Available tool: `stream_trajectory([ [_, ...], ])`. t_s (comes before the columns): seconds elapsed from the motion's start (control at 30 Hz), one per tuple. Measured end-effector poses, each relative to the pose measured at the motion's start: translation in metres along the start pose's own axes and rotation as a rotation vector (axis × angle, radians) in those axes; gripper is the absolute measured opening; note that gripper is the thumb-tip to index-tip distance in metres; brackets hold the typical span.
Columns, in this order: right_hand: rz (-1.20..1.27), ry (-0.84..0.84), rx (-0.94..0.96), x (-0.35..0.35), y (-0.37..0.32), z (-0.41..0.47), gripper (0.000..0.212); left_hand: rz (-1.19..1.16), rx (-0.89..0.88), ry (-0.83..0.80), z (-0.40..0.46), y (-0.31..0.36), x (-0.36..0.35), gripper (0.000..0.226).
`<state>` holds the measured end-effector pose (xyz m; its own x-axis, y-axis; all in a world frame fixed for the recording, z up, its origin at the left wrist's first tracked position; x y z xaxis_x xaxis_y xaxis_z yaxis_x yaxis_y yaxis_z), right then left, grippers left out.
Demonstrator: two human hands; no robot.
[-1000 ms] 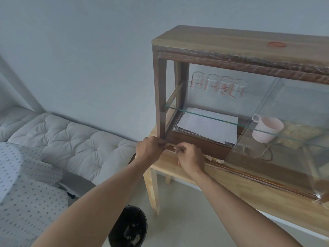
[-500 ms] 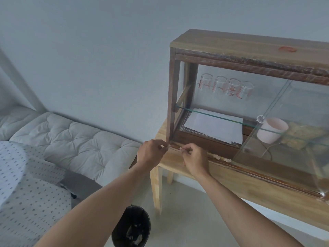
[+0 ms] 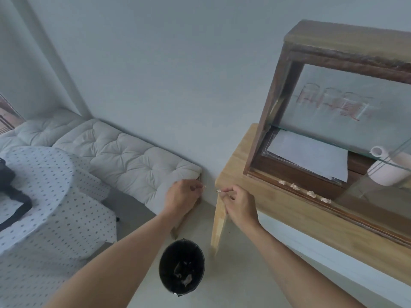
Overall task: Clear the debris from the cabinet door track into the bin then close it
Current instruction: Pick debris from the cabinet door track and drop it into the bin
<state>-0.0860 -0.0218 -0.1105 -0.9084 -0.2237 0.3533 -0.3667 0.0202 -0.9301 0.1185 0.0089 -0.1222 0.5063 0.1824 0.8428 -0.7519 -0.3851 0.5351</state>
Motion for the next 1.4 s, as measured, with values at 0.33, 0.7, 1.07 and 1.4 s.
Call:
stream_trajectory([
  [0.33, -0.058, -0.147, -0.045, -0.073, 0.024, -0.012, 0.013, -0.006, 0.177, -0.044, -0.024, -0.093, 0.002, 0.009],
  [0.7, -0.127, -0.258, -0.157, -0.150, 0.119, -0.020, 0.012, 0.038, 0.300, -0.149, -0.064, -0.185, -0.061, 0.009],
  [1.07, -0.198, -0.311, -0.281, -0.193, 0.188, -0.026, 0.013, 0.127, 0.383, -0.268, -0.067, -0.234, -0.113, 0.017],
  [1.4, -0.224, -0.302, -0.285, -0.180, 0.178, -0.023, 0.021, 0.176, 0.365, -0.279, -0.062, -0.232, -0.097, 0.028],
])
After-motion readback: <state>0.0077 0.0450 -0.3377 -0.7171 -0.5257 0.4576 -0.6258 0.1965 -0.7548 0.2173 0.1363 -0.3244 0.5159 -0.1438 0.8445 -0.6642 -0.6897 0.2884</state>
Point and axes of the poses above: each hand's wrist, its own z-axis towards the middle knuckle, its own x-axis out of the back of the hand, y = z × x, the point moved 1 cm from there along z, towards the middle knuckle, and after that the axes turned 11 degrees about z, right-handed, at the moved point
